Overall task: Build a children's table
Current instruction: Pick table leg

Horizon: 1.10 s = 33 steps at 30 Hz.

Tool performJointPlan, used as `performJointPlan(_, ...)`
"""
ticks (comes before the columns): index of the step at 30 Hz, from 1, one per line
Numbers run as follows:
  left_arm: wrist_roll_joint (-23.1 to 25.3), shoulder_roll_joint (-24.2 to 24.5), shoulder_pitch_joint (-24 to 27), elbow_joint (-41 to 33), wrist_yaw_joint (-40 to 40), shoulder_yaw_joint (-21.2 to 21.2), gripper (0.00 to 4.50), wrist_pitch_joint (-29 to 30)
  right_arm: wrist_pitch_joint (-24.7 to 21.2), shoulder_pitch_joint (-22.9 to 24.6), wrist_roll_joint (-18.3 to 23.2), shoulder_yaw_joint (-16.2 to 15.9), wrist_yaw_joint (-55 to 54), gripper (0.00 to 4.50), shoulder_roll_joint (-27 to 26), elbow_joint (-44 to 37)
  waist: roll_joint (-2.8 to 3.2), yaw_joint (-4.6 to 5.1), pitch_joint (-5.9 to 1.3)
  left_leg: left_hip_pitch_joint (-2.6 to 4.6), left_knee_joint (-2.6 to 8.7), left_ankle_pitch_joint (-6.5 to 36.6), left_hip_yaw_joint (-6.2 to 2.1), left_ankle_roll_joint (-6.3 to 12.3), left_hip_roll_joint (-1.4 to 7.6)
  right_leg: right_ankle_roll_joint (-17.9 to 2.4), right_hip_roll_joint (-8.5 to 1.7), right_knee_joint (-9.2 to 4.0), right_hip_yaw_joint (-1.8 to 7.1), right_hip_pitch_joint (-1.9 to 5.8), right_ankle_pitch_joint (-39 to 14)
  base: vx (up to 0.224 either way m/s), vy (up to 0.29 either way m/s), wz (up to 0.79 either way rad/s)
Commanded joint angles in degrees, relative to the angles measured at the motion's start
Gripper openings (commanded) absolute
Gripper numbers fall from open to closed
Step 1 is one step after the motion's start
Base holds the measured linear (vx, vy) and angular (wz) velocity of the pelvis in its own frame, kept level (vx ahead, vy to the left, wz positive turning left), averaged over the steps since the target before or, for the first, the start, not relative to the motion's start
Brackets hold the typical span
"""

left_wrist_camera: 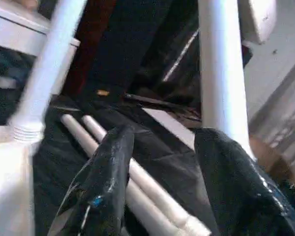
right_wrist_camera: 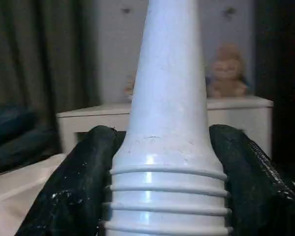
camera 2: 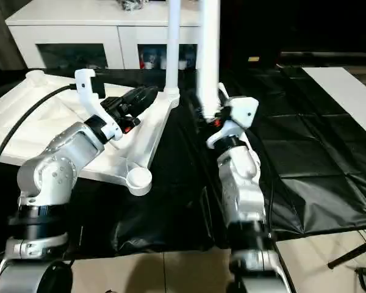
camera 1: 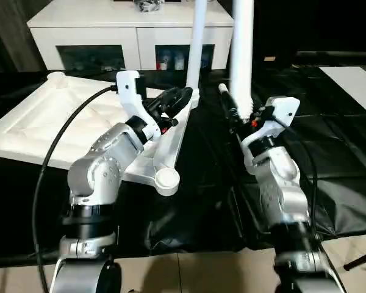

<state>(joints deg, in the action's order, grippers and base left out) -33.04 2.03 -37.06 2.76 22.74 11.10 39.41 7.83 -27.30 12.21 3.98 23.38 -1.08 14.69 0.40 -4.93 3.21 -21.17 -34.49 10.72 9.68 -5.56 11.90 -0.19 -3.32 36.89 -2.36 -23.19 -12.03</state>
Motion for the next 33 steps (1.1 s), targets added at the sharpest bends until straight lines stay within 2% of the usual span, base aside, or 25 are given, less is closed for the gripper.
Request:
performJointPlan(1, -3.5, -0.3, -1.7, -0.6, 1.3, 0.3, 2.78, 2.2, -0.7, 1.2, -2.0, -4.0, 3.9, 2.74, 1.0, -3.0, 0.77, 0.16, -4.08, 0.33, 3.62, 8.8, -0.05, 0.94, 0.31, -11.9, -2.87, -4.35, 2.13, 3.42, 0.7, 0.000, 0.000, 0.00)
performJointPlan(2, -4.4, -0.4, -1.9, -0.8, 1.5, 0.3, 3.02, 2.7, -0.8, 1.9, -2.5, -5.2, 4.7, 2.74, 1.3, -3.4, 0.92, 0.11, -4.09, 0.26, 3.62, 8.4, -0.12, 1.07, 0.30, -12.5, -2.92, -4.23, 2.11, 3.48, 1.6, 0.000, 0.000, 0.00)
performJointPlan(3, -4.8, -0.4, -2.0, -0.9, 1.5, 0.4, 3.02, 3.0, -0.9, 2.2, -2.6, -5.7, 5.0, 2.74, 1.4, -3.7, 0.92, 0.11, -4.09, 0.26, 3.62, 8.4, -0.12, 1.07, 0.30, -12.5, -2.92, -4.23, 2.11, 3.48, 1.6, 0.000, 0.000, 0.00)
performJointPlan(5, -5.4, -0.5, -2.1, -1.1, 1.8, 0.3, 3.13, 3.6, -1.3, 2.9, -3.2, -7.4, 5.8, 2.74, 1.9, -4.5, 0.85, 0.09, -3.95, 0.27, 3.67, 9.0, -0.09, 1.17, 0.40, -12.7, -2.99, -4.39, 2.15, 3.51, 0.9, 0.000, 0.000, 0.00)
performJointPlan(7, -7.2, -1.0, -2.2, -2.1, 2.4, 0.6, 3.45, 5.0, -1.8, 4.0, -3.8, -9.4, 6.7, 2.74, 2.5, -5.6, 0.69, 0.06, -3.97, 0.33, 3.65, 8.9, -0.08, 1.22, 0.38, -12.4, -3.01, -4.44, 2.19, 3.59, 0.3, 0.000, 0.000, 0.00)
performJointPlan(11, -7.9, -1.1, -2.2, -2.5, 2.2, 0.7, 3.76, 5.5, -2.3, 4.4, -3.9, -10.0, 7.0, 2.74, 2.7, -6.3, 0.82, 0.10, -3.88, 0.29, 3.73, 9.1, -0.11, 1.19, 0.43, -12.3, -2.98, -4.49, 2.19, 3.50, 0.1, 0.000, 0.000, 0.00)
performJointPlan(12, -7.4, -0.8, -2.2, -2.4, 2.0, 0.4, 3.76, 5.1, -2.3, 4.6, -4.2, -10.7, 7.5, 2.74, 3.0, -6.6, 0.74, 0.16, -3.88, 0.27, 3.75, 9.1, -0.15, 1.22, 0.43, -12.2, -2.99, -4.50, 2.18, 3.54, 0.0, 0.000, 0.000, 0.00)
performJointPlan(13, -7.2, -0.6, -2.2, -2.2, 1.8, 0.2, 4.00, 4.9, -2.3, 4.7, -4.4, -11.0, 7.7, 2.74, 3.2, -6.7, 0.79, 0.16, -3.86, 0.27, 3.74, 9.2, -0.13, 1.21, 0.42, -12.2, -2.98, -4.55, 2.18, 3.52, -0.2, 0.000, 0.000, 0.00)
performJointPlan(17, -6.1, -0.3, -2.6, -0.8, 0.1, 0.8, 4.20, 3.6, -2.4, 5.4, -4.9, -12.3, 8.2, 2.74, 4.0, -7.7, 0.77, 0.18, -3.87, 0.25, 3.69, 8.8, -0.14, 1.10, 0.44, -11.9, -2.98, -4.52, 2.22, 3.55, 0.2, 0.000, 0.000, 0.00)
performJointPlan(18, -5.8, -0.5, -3.0, 0.0, -1.3, 1.8, 3.86, 3.1, -2.4, 5.6, -5.1, -12.7, 8.4, 2.74, 4.3, -7.9, 0.75, 0.19, -3.87, 0.20, 3.69, 8.8, -0.13, 1.05, 0.39, -11.9, -2.99, -4.54, 2.23, 3.62, 0.2, 0.000, 0.000, 0.00)
performJointPlan(22, -5.9, 0.0, -3.2, 0.6, -2.1, 2.5, 3.79, 3.4, -2.6, 5.9, -5.2, -13.0, 8.8, 2.74, 4.7, -8.0, 0.67, 0.16, -3.91, 0.23, 3.66, 8.4, -0.15, 1.20, 0.39, -11.9, -3.01, -4.49, 2.25, 3.62, 0.5, 0.000, 0.000, 0.00)
performJointPlan(24, -5.9, 0.3, -3.1, 0.5, -2.4, 2.6, 3.46, 3.9, -2.6, 5.9, -5.1, -13.0, 8.9, 2.74, 4.8, -7.9, 0.67, 0.17, -3.92, 0.28, 3.66, 8.5, -0.14, 1.24, 0.45, -12.0, -3.01, -4.47, 2.22, 3.55, 0.5, 0.000, 0.000, 0.00)
performJointPlan(26, -6.1, 0.3, -3.0, 0.4, -2.5, 2.7, 3.33, 4.2, -2.6, 5.8, -5.1, -12.9, 9.0, 2.74, 4.9, -7.7, 0.72, 0.13, -3.89, 0.27, 3.67, 8.6, -0.13, 1.23, 0.45, -12.1, -3.03, -4.48, 2.23, 3.51, 0.4, 0.000, 0.000, 0.00)
performJointPlan(27, -6.5, 0.3, -3.0, 0.5, -3.0, 3.0, 3.33, 4.6, -2.6, 5.7, -5.1, -13.0, 8.9, 2.74, 5.1, -7.6, 0.48, 0.17, -3.92, 0.25, 3.65, 8.3, -0.10, 1.29, 0.47, -12.1, -3.03, -4.46, 2.25, 3.57, 0.7, 0.000, 0.000, 0.00)
performJointPlan(33, -6.5, 0.9, -2.7, 1.1, -3.3, 2.9, 2.61, 4.1, -2.7, 5.5, -5.3, -13.7, 8.9, 2.74, 5.5, -7.2, 0.60, 0.12, -3.86, 0.24, 3.65, 8.4, -0.09, 1.32, 0.42, -12.0, -3.06, -4.50, 2.24, 3.54, 0.2, 0.000, 0.000, 0.00)
